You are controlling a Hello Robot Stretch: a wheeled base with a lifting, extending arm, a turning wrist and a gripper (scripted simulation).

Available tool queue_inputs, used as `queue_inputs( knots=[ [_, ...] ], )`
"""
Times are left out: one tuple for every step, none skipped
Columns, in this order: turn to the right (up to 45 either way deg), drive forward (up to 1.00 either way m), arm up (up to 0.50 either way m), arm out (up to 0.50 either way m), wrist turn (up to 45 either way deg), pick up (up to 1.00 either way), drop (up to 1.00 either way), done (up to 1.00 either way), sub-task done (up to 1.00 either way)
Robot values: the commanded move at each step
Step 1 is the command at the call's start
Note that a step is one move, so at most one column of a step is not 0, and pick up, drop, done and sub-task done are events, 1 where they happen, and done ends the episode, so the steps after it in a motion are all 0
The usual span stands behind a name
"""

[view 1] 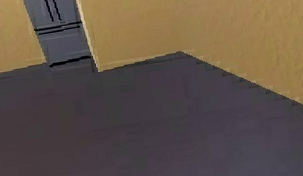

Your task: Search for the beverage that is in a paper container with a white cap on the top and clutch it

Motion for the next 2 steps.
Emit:
queue_inputs(
  knots=[
    [0.0,0.0,0.0,0.0,24.0,0.0,0.0,0.0,0.0],
    [0.0,0.0,-0.3,0.0,0.0,0.0,0.0,0.0,0.0]
  ],
)
